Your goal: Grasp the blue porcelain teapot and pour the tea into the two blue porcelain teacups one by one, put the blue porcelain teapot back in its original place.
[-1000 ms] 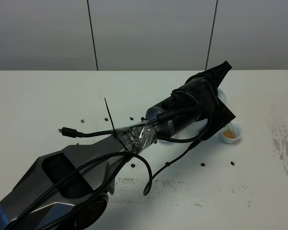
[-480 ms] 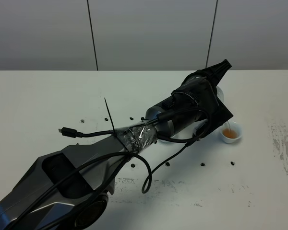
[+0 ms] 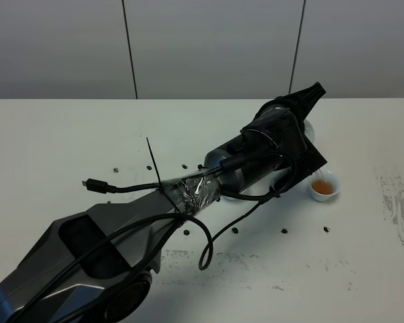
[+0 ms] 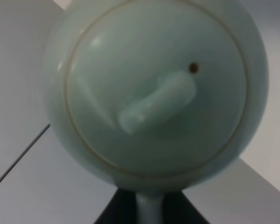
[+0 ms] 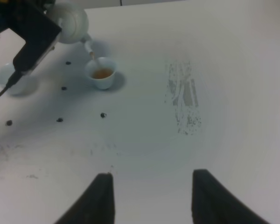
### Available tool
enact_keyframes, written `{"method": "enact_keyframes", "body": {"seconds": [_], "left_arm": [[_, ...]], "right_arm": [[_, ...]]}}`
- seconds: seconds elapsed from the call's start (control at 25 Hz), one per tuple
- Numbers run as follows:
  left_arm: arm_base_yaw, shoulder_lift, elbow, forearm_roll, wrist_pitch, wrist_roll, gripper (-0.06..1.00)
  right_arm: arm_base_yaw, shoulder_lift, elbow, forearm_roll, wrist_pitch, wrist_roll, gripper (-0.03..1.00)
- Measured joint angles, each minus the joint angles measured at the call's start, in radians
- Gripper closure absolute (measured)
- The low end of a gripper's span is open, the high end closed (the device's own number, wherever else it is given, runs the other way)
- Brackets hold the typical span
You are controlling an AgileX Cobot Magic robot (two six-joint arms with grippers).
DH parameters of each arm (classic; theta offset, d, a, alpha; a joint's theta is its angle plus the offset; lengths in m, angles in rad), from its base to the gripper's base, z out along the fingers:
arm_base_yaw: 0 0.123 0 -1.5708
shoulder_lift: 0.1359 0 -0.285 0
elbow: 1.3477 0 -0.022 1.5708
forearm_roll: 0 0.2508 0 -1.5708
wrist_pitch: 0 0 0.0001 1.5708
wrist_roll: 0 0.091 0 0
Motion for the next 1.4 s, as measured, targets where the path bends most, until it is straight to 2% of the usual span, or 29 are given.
{"method": "enact_keyframes", "body": {"seconds": [0.76,1.16,1.4], "left_arm": [[-0.012,0.000,0.000,-0.007,-0.011,0.000,0.87],[0.028,-0.006,0.000,-0.145,0.017,0.000,0.87],[0.045,-0.017,0.000,-0.257,0.049,-0.001,0.87]], "right_arm": [[0.000,0.000,0.000,0.000,0.000,0.000,0.60],[0.000,0.000,0.000,0.000,0.000,0.000,0.60],[0.000,0.000,0.000,0.000,0.000,0.000,0.60]]}}
